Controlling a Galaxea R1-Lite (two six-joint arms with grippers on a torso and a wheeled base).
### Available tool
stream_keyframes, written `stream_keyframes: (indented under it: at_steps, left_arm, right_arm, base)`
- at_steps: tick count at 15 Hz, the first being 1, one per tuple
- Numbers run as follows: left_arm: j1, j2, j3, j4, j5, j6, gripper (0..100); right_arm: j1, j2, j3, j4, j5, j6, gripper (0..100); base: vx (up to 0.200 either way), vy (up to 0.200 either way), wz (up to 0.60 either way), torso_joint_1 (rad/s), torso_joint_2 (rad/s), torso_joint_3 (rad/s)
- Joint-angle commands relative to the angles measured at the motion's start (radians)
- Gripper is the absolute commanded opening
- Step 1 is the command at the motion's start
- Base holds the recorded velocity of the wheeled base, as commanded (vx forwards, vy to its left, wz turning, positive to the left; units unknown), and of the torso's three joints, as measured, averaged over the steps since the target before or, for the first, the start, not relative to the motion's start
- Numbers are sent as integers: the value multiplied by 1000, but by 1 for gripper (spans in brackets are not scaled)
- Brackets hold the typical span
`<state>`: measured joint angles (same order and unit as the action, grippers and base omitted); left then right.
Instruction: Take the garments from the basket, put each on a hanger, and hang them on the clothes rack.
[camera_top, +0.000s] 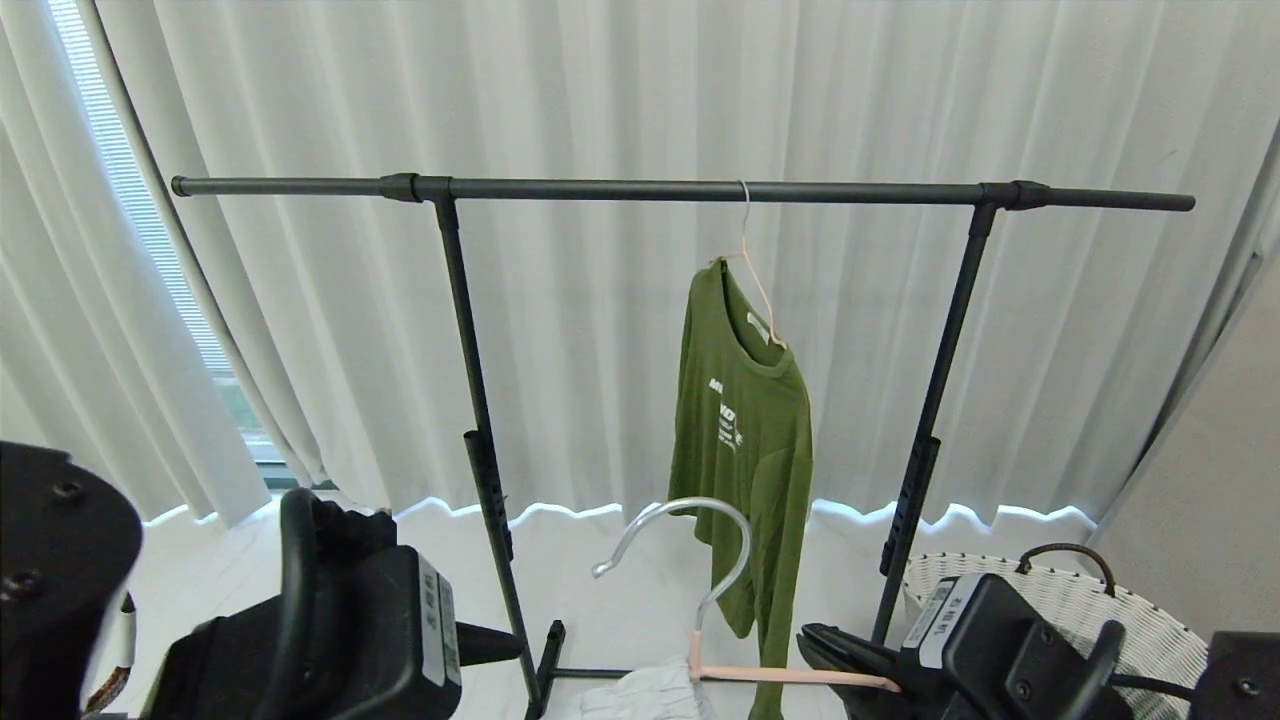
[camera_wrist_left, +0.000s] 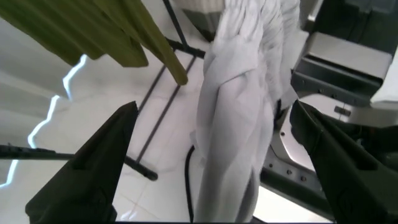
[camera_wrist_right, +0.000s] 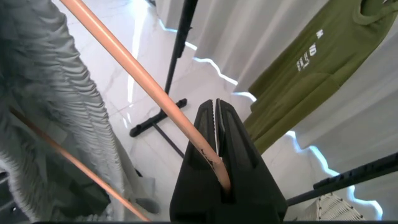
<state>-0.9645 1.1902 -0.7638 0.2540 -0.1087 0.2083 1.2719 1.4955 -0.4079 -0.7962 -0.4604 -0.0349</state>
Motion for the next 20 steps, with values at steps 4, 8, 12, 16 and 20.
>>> stream_keyframes:
  at_steps: [4, 8, 12, 16, 20]
  left_arm:
    - [-7, 20, 20, 1, 1, 0, 100]
    - [-7, 20, 31, -1, 1, 0, 0]
    - [-7, 19, 31, -1, 4, 0, 0]
    - [-5, 19, 41, -1, 11, 0, 0]
    - [-2, 15, 51, -1, 96, -1, 0]
  right_arm:
    - [14, 5, -6, -6, 0, -11, 0]
    - [14, 6, -6, -31, 0, -20, 0]
    - [14, 6, -8, -38, 0, -20, 0]
    - [14, 2, -8, -38, 2, -22, 0]
    - [7, -5, -6, -38, 0, -34, 100]
  base:
    - [0, 0, 0, 0, 0, 0]
    - [0, 0, 0, 0, 0, 0]
    - [0, 0, 0, 0, 0, 0]
    - [0, 0, 0, 0, 0, 0]
    - [0, 0, 0, 0, 0, 0]
